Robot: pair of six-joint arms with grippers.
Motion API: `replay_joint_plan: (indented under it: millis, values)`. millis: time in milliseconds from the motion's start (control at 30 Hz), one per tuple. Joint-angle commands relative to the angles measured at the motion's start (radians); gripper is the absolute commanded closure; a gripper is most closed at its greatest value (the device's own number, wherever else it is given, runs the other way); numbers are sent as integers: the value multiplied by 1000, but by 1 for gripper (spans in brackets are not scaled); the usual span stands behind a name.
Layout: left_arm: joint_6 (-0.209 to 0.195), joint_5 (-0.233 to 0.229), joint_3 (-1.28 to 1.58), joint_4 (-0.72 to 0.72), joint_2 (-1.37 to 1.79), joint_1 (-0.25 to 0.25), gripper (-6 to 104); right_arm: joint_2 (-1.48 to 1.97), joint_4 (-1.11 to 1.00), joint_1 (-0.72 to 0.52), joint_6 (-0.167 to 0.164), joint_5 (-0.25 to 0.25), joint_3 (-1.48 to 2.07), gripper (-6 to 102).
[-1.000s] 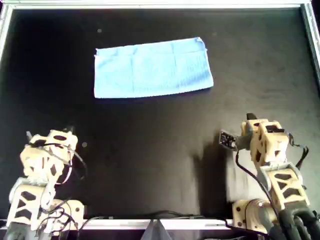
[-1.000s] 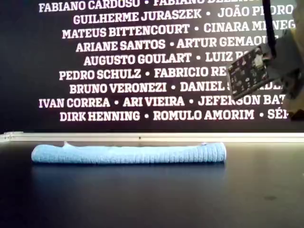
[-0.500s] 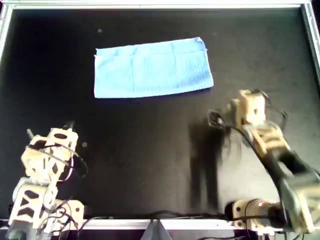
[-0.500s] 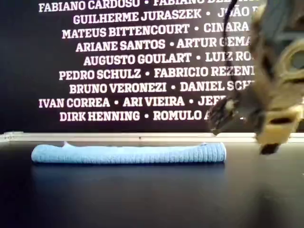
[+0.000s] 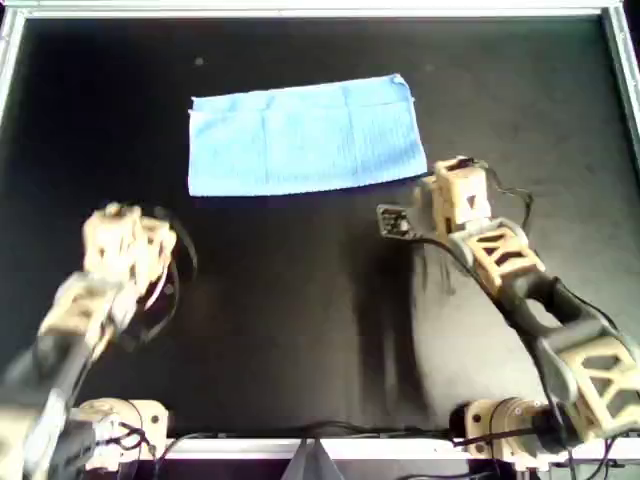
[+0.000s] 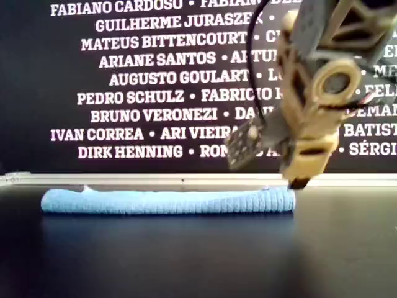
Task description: Fold a cloth
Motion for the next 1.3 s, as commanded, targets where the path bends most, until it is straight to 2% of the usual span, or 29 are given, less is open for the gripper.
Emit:
replay_joint_plan:
  millis: [0, 367, 500, 633, 767, 1267]
  values:
    - [-3, 11, -186, -25, -118, 9, 24, -34, -48, 6, 6, 3, -117, 2]
    - [-3, 11, -428, -25, -365, 0, 24, -288, -48, 2, 11, 14, -360, 2]
    - [-3, 11, -514, -25, -436, -38, 24, -316, -48, -6, 11, 15, -385, 2]
    - [-3, 2, -592, -25, -515, -81, 24, -319, -48, -9, -3, 18, -388, 2]
    - [-3, -2, -658, -25, -598, -100, 24, -336, -48, -12, -5, 20, -388, 2]
    - [-2, -6, -762, -25, -726, -97, 24, -463, -48, -14, -6, 20, -574, 2]
